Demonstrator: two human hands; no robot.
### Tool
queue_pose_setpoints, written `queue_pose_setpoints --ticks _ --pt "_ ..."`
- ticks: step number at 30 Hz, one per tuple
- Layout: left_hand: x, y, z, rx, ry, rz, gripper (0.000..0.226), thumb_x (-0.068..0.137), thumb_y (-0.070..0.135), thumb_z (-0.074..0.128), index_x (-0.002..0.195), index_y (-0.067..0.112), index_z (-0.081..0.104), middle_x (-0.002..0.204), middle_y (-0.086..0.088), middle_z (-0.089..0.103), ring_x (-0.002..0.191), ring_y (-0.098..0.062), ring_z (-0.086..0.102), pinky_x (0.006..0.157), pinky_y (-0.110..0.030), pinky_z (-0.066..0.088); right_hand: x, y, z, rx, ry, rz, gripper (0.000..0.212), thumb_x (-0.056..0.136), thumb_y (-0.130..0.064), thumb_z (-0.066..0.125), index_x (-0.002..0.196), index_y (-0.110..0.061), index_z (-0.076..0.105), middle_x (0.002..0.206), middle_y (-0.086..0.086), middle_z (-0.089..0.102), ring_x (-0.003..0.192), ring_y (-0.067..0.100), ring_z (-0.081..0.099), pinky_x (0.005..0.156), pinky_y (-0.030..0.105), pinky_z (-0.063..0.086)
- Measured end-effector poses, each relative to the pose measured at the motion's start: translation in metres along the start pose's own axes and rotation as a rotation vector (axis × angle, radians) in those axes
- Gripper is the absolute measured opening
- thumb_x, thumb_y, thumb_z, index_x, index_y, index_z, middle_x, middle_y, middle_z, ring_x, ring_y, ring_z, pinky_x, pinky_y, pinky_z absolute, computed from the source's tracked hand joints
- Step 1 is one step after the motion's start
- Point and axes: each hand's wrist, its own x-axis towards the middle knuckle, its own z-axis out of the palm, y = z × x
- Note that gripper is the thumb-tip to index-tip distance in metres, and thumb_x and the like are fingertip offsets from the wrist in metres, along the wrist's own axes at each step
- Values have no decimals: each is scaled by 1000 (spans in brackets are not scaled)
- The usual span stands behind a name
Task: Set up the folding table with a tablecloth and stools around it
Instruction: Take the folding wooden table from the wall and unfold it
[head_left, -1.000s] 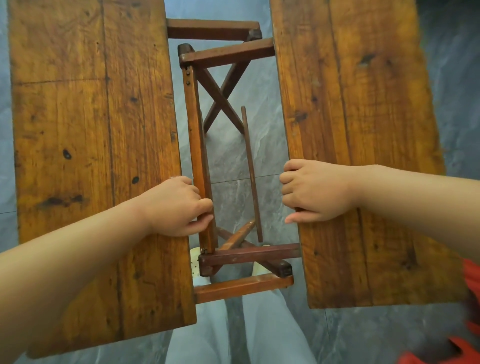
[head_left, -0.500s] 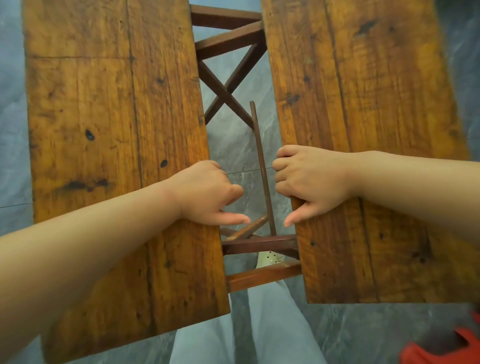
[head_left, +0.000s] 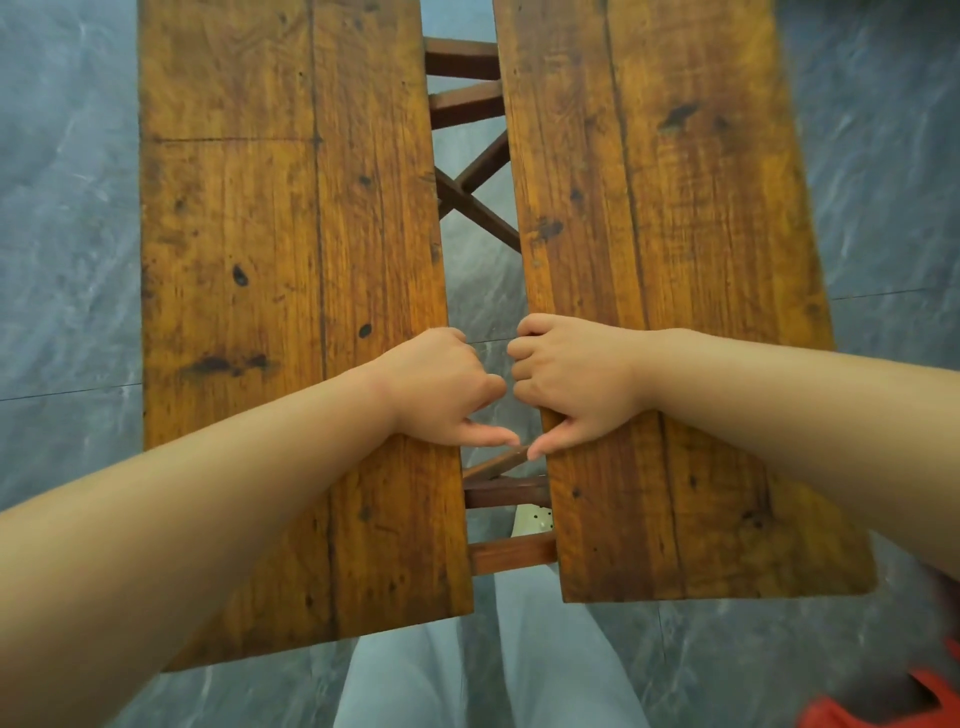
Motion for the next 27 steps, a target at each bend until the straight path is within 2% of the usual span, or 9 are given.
queue_pose_setpoints --ticks 4,8,12,16,18,21,24,27 --pt "0 -5 9 14 -6 22 68 88 71 19 56 18 47 42 5 44 37 -14 41 49 -29 35 0 2 15 13 -12 26 73 89 -73 22 77 -16 65 73 -5 58 76 15 38 88 37 34" --pt "-7 -6 20 4 -59 14 67 90 68 19 55 19 47 44 5 45 41 -15 42 53 -32 39 3 1 25 18 -52 14 73 89 -73 20 83 -16 65 80 -4 60 81 17 44 92 37 34" --pt "-19 -5 28 -47 -195 95 55 92 64 21 69 22 47 61 7 54 60 -15 50 70 -32 42 1 -3 34 48 -41 -62 61 90 -67 33 88 -14 63 88 0 62 90 22 51 103 42 36" --pt "-33 -10 25 -93 -175 222 46 95 57 31 90 20 57 80 4 60 78 -19 55 87 -37 44 -9 -10 42 87 -20 -58 53 93 -62 36 97 -15 62 99 2 62 104 25 54 117 46 21" --pt "-39 -18 22 -68 -140 252 42 95 54 35 93 19 58 86 1 62 86 -22 57 98 -40 40 -15 -8 42 67 -24 -20 56 94 -61 34 110 -15 62 112 3 62 118 26 50 120 44 8" --pt "-50 -24 21 -14 -144 255 44 95 52 35 107 19 61 106 -2 63 110 -24 55 114 -40 18 -24 -5 40 63 -39 5 58 95 -58 35 130 -17 55 133 6 56 135 27 40 118 41 1" --pt "-63 -22 21 19 -141 185 46 95 52 35 121 21 58 124 -5 58 125 -24 47 116 -40 11 -31 -7 39 62 -39 32 58 96 -56 35 135 -17 50 142 7 50 141 27 33 117 41 3" --pt "-67 -18 21 38 -166 137 47 95 51 36 125 21 55 129 -6 57 129 -25 44 116 -42 11 -31 -11 39 78 -39 67 57 96 -55 35 134 -16 52 142 9 50 141 28 33 117 41 3"
